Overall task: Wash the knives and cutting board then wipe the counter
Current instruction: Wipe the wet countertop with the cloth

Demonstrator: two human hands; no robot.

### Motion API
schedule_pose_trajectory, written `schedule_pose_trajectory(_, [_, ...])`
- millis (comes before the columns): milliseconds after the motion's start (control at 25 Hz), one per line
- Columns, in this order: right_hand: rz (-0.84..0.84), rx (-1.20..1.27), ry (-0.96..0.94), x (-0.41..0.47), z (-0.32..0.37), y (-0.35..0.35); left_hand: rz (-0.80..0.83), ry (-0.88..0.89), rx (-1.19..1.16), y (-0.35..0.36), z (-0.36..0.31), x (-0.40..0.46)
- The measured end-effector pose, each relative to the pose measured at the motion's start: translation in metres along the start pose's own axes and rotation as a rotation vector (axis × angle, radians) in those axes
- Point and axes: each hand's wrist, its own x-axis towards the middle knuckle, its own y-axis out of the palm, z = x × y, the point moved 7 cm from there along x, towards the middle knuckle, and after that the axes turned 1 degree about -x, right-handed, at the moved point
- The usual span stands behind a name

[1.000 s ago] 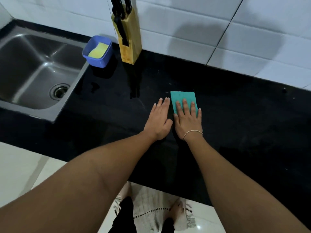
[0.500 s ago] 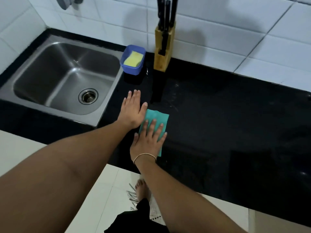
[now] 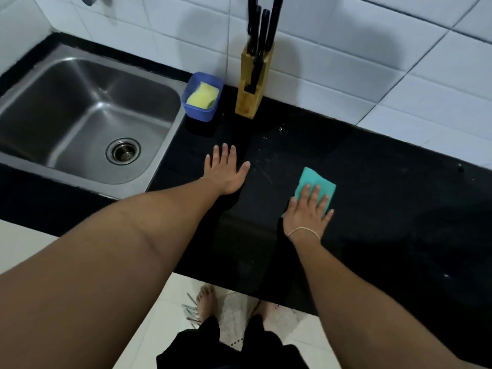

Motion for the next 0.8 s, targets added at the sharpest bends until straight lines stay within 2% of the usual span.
schedule_pose_trajectory(160, [-0.025, 0.01, 0.117, 0.082, 0.029, -0.012, -0.049, -0.048, 0.098, 0.013, 0.004, 0.014])
schedule_pose_trajectory(400, [-0.051, -0.031, -0.094, 0.207, 0.15, -0.023, -0.246, -0.026, 0.11, 0.017, 0.008, 0.015])
schedule_pose_trajectory(520, [-0.04, -0.083, -0.241, 0.211, 0.184, -0.015, -0.297, -0.035, 0.115, 0.015, 0.004, 0.013])
schedule_pose_trajectory(640, [-0.043, -0.123, -0.374, 0.184, 0.179, -0.011, -0.296, -0.059, 0.113, 0.011, 0.002, 0.011])
schedule_pose_trajectory(800, [-0.006, -0.123, -0.444, 0.124, 0.168, -0.001, -0.203, -0.123, 0.061, 0.01, 0.001, 0.016])
